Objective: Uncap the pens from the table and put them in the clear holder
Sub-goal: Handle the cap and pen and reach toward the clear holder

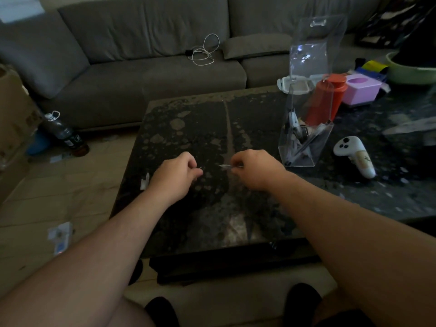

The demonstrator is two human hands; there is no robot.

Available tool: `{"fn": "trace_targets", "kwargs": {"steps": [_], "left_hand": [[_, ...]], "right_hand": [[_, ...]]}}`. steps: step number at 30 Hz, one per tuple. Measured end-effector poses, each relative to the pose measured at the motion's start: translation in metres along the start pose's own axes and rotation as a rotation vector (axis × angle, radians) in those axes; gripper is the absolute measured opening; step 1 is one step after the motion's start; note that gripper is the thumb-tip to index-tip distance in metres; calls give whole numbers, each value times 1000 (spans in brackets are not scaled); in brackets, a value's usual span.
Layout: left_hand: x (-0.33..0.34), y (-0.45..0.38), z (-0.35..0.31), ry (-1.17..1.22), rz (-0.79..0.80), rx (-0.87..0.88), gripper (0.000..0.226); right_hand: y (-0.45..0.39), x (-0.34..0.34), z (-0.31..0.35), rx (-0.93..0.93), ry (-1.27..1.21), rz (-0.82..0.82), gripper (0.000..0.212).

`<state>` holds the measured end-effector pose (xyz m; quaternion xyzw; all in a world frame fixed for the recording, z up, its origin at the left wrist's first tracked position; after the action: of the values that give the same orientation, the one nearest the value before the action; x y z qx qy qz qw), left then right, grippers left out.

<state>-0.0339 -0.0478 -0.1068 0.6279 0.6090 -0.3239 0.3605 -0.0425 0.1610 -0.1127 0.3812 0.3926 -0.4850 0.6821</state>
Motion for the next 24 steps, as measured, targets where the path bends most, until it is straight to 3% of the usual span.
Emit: {"fn": "trace_targets", "kwargs": {"steps": [9, 24], "left_hand": [[3, 1, -19, 198, -57, 113, 15], [11, 6, -33, 179, -35, 211, 10]], "right_hand": [[4, -15, 0, -114, 34, -185, 25], [7, -20, 12, -203, 143, -296, 26]]}}
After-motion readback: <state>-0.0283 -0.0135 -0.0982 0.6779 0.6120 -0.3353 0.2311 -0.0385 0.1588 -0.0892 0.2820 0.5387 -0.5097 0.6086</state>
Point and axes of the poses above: each hand's wrist, its own y-axis away from the middle knuckle, its own x-axis out of the palm, z = x × y, the point moved 6 cm from there along -y, towards the middle knuckle, and after that the axes turned 5 degrees about y, right-handed, at the moved point
